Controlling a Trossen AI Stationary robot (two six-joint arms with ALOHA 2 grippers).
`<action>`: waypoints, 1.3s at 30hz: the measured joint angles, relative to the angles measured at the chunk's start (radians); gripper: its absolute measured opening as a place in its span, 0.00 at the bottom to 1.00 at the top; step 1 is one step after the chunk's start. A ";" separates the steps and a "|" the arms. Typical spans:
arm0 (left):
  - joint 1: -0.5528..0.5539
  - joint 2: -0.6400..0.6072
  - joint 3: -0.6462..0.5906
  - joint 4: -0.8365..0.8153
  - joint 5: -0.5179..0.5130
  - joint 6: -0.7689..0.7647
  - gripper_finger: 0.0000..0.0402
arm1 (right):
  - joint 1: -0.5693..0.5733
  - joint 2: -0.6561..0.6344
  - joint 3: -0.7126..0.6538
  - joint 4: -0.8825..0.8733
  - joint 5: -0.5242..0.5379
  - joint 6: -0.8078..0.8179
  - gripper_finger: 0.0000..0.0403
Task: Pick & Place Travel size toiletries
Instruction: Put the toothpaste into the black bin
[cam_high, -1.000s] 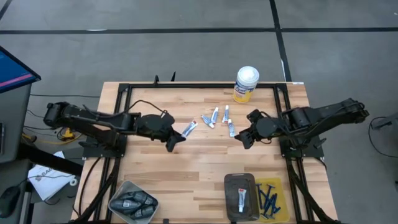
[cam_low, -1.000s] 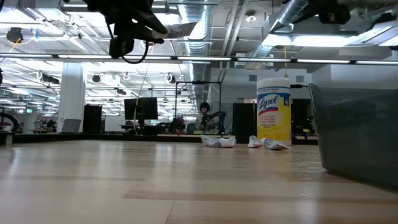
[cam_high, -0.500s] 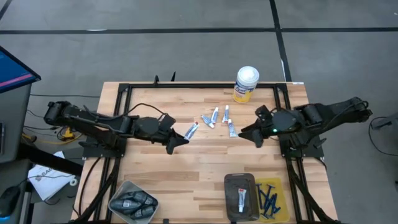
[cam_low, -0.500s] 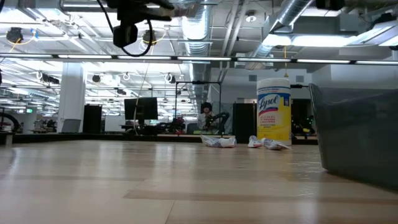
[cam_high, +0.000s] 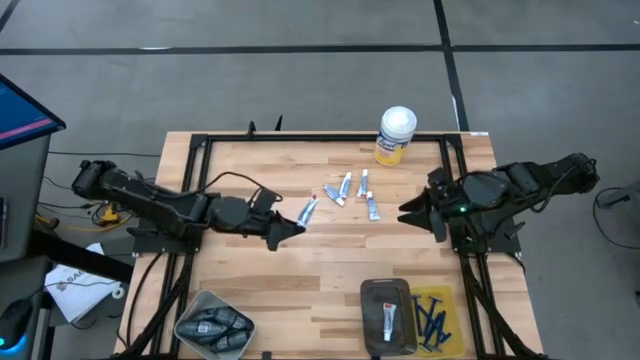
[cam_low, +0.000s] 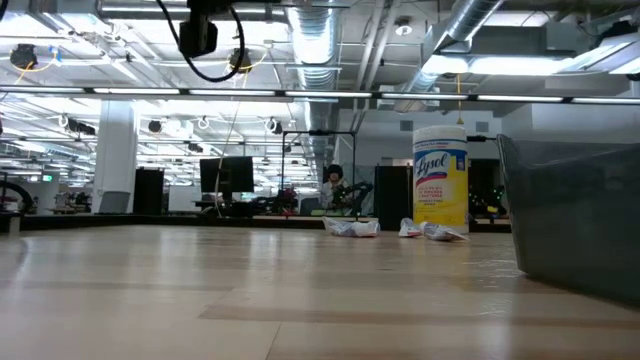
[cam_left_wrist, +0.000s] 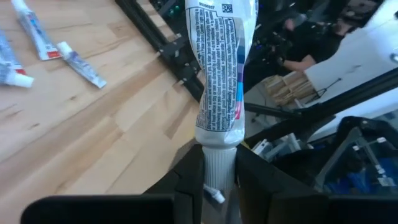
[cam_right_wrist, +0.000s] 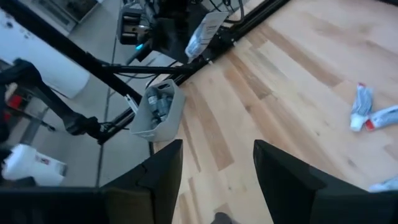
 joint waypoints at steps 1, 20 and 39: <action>-0.008 0.000 0.000 0.009 -0.009 -0.004 0.14 | -0.001 0.000 0.000 0.000 0.000 -0.018 0.47; -0.139 0.047 0.000 0.132 -0.144 -0.083 0.14 | 0.021 -0.034 0.000 -0.001 -0.001 -0.081 0.47; -0.200 0.343 0.000 0.558 -0.126 -0.121 0.14 | 0.002 0.170 0.000 0.168 0.064 -0.111 0.61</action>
